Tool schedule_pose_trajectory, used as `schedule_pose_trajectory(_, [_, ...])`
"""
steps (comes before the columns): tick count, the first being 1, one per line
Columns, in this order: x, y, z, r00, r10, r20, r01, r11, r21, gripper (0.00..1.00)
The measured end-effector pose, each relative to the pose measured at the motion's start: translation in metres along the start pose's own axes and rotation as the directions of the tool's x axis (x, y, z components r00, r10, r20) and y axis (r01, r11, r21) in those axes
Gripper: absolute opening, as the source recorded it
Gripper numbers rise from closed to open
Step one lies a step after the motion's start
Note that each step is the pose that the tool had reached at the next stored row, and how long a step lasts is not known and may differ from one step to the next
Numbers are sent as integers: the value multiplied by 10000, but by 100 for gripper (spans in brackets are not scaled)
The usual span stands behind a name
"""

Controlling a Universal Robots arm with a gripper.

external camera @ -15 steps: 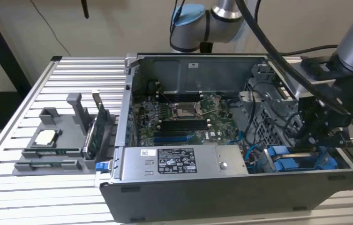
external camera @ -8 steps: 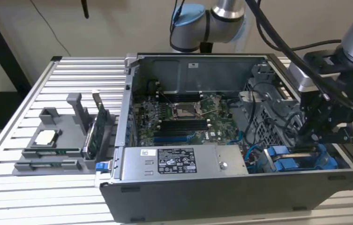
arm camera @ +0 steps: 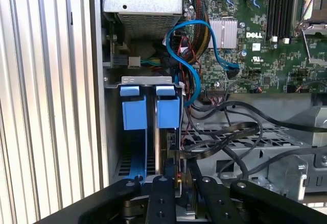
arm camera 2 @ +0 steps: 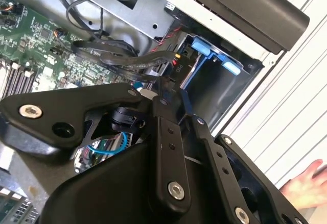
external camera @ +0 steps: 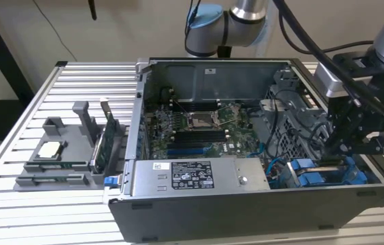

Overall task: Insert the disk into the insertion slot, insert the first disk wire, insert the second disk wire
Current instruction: 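Insert the second disk wire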

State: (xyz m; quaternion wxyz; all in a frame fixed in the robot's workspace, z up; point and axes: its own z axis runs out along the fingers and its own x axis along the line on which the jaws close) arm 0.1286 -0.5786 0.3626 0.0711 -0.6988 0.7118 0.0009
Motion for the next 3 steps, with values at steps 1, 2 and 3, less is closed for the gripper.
schedule_pose_trajectory(1, [0,0,-2,10000,0,0,0,10000,0,24])
schedule_pose_trajectory(2, [0,0,-2,10000,0,0,0,10000,0,24])
schedule_pose_trajectory(3, [0,0,-3,10000,0,0,0,10000,0,24])
